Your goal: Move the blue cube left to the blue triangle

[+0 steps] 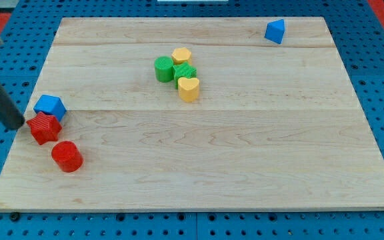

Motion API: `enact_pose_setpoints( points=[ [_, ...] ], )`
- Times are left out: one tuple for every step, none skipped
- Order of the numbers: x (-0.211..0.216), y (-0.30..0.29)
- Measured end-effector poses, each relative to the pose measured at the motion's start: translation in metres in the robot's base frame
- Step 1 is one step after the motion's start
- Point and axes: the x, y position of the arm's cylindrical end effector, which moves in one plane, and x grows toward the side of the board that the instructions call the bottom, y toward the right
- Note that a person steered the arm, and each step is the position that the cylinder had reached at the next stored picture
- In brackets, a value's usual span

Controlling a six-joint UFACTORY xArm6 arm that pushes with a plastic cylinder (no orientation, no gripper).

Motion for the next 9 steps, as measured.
enact_pose_setpoints(
  points=[
    [-0.023,0.033],
    [-0.054,0.054],
    [-0.092,0.063],
    [-0.132,0.070],
    [-0.166,0.077],
    [-0.181,0.077],
    [-0.181,0.080],
    [-0.181,0.090],
    [-0.165,0.074]
  ],
)
